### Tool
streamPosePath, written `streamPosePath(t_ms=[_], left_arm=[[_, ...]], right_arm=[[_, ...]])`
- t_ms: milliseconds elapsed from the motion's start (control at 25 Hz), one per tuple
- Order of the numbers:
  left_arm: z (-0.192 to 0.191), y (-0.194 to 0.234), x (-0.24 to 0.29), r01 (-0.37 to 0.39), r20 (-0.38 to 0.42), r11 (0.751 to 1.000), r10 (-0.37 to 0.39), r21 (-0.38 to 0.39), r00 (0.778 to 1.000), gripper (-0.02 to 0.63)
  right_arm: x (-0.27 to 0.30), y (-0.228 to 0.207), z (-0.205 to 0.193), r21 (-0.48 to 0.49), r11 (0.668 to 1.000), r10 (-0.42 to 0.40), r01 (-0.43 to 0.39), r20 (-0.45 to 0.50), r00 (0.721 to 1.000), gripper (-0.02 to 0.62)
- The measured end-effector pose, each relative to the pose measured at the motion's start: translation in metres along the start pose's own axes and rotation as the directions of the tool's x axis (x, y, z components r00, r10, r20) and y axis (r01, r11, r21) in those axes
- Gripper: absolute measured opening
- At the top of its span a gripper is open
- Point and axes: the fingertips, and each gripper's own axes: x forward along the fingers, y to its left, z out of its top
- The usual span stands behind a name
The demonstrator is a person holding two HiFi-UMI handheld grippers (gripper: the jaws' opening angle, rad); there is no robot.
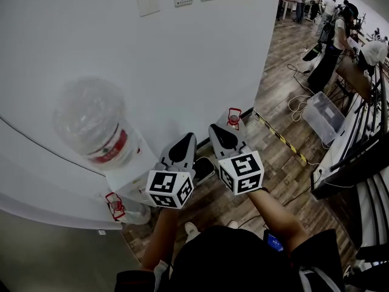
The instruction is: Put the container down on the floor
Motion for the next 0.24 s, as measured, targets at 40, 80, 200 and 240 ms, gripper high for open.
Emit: streamPosePath(t_ms=[40, 80, 200, 240], left_arm=[[0.0001, -0.0004, 0.0006, 0.002, 0.000, 1.000, -0.002, -0.001, 1.000, 0.017], [0.0002, -0.0007, 0.0009, 0.004, 0.000, 1.000, -0.004, -0.005, 1.000, 0.017], [0.0006, -0.0012, 0.0012, 0.008, 0.003, 1.000, -0.008, -0.016, 1.000, 0.017], [0.0008, -0.0011, 0.0012, 0.008, 0.004, 1.000, -0.008, -0.019, 1.000, 0.017]], right_arm=[[-0.0002, -0.0002, -0.0001, 0.000, 1.000, -0.002, 0.002, 0.000, 1.000, 0.029], [-0.0005, -0.0004, -0.0002, 0.000, 1.000, -0.003, 0.003, 0.000, 1.000, 0.029], [-0.0015, -0.0012, -0.0008, -0.001, 1.000, -0.010, 0.010, -0.002, 1.000, 0.029], [-0.0018, -0.0014, -0.0010, -0.001, 1.000, -0.012, 0.012, -0.003, 1.000, 0.029]])
